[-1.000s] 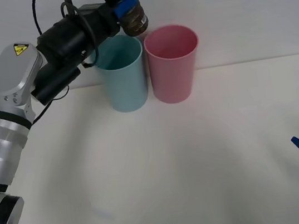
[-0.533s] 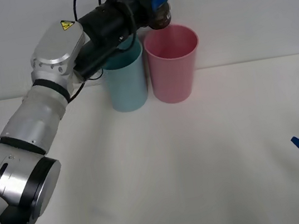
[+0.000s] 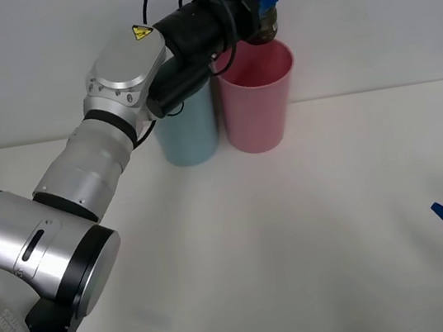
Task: Grasp the object on the table and drop it into the matching bin: aluminum can to the light blue bin, PET bottle to the pink bin.
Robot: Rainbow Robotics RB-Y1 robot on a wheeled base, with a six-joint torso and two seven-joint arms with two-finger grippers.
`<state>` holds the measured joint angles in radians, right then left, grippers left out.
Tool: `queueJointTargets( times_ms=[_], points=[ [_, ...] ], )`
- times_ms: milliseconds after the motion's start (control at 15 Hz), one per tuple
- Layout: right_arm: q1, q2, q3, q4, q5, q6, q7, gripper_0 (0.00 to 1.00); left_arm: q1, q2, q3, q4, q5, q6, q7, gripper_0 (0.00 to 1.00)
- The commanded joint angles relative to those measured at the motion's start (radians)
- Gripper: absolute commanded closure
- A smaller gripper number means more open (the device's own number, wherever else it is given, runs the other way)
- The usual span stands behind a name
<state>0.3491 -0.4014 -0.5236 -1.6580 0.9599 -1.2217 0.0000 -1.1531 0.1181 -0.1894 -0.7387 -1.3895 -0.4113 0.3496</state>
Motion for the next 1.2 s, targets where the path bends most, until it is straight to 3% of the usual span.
queueJointTargets(
  times_ms=[67, 133, 200, 533, 800, 1200],
  points=[
    [0.000, 0.000, 0.000, 0.000, 0.000, 0.000, 0.000, 0.00, 0.001, 0.000, -0.001, 0.001, 0.000, 0.000, 0.000, 0.84],
    [0.000, 0.000, 0.000, 0.000, 0.000, 0.000, 0.000, 0.00, 0.000, 0.000, -0.002, -0.001, 0.000, 0.000, 0.002, 0.65],
    [0.000, 0.000, 0.000, 0.000, 0.000, 0.000, 0.000, 0.00, 0.001, 0.000, -0.004, -0.001, 0.000, 0.000, 0.002, 0.00],
    [0.000, 0.000, 0.000, 0.000, 0.000, 0.000, 0.000, 0.00, 0.004, 0.011, -0.005, -0.001, 0.026, -0.006, 0.003, 0.00],
    [0.000, 0.000, 0.000, 0.000, 0.000, 0.000, 0.000, 0.00, 0.024, 0.058, -0.005, -0.008, 0.093, -0.077, -0.001, 0.00],
    [0.000, 0.000, 0.000, 0.000, 0.000, 0.000, 0.000, 0.00, 0.211, 0.141, -0.005, -0.238, 0.159, -0.098, -0.001, 0.00]
  ],
)
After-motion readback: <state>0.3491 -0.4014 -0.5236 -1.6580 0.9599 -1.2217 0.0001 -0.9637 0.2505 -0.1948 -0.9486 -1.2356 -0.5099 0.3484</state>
